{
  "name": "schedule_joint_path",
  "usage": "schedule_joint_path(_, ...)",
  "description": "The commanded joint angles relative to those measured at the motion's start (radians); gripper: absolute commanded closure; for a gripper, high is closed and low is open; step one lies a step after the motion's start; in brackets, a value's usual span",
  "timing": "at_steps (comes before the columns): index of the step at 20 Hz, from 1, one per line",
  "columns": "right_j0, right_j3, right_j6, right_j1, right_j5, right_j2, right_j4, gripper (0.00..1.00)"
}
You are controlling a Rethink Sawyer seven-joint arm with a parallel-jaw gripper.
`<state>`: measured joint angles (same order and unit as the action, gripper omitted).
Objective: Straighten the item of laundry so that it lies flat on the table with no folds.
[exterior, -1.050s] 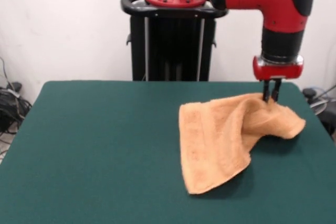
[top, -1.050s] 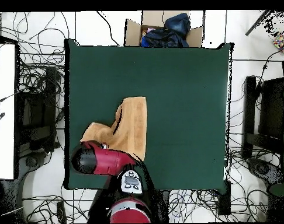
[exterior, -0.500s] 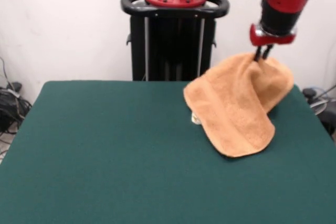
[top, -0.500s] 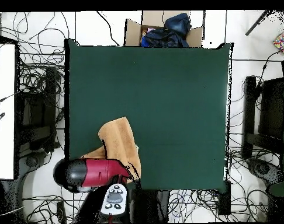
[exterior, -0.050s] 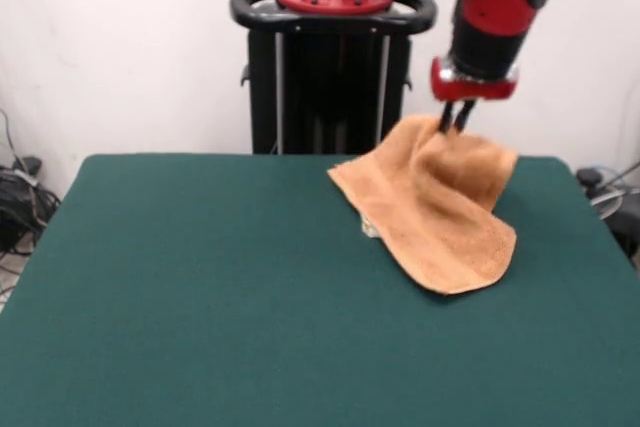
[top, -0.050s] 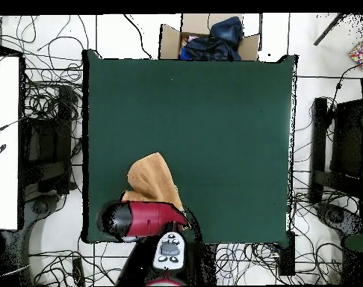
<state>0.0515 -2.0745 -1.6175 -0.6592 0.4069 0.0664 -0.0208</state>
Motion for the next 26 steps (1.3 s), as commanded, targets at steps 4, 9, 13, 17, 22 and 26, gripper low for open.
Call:
schedule_joint_path(4, -0.066, 0.127, -0.113, 0.161, -0.159, -0.062, 0.026, 1.00)
schedule_joint_path(9, -0.077, 0.064, -0.083, 0.005, 0.003, -0.080, 0.012, 1.00)
schedule_joint_path(13, -0.101, 0.101, -0.023, -0.096, 0.125, -0.033, 0.046, 1.00)
schedule_joint_path(17, -0.115, 0.188, 0.016, -0.149, 0.200, 0.038, 0.118, 1.00)
schedule_joint_path(22, -0.160, 0.255, 0.030, -0.188, 0.243, 0.058, 0.208, 1.00)
schedule_joint_path(26, -0.197, 0.289, 0.011, -0.202, 0.225, 0.046, 0.266, 1.00)
